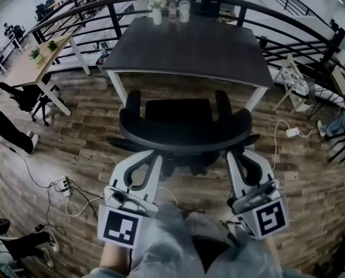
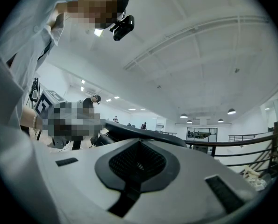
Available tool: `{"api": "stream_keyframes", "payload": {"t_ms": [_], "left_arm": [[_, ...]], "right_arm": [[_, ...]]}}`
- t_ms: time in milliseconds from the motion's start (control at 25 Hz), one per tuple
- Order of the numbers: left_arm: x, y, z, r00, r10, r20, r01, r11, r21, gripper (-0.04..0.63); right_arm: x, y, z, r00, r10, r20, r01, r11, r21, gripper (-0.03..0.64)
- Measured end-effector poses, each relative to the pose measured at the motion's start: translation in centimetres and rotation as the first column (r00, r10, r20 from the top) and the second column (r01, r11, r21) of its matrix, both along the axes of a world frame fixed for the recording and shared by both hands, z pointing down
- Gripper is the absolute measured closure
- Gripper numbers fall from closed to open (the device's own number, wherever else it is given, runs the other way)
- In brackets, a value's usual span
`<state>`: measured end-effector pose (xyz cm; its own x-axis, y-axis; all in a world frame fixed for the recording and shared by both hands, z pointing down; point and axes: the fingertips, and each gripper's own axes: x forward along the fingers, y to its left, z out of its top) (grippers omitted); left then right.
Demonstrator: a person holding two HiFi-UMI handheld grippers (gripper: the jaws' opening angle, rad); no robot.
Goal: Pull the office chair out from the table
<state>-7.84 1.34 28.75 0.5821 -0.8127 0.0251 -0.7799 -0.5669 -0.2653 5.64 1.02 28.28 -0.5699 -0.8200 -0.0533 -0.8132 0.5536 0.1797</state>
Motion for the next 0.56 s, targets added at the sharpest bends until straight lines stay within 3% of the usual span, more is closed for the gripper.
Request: {"api": "stream_keyframes", "payload": {"t_ms": [560], "left_arm": [[0.23, -0.29, 0.45, 1.0, 0.003, 0.009, -0.003, 1.0, -0.005, 0.597]], "right_arm": [[0.01, -0.34, 0.43, 1.0, -0.007, -0.008, 0.007, 1.0, -0.003, 0.615]]}}
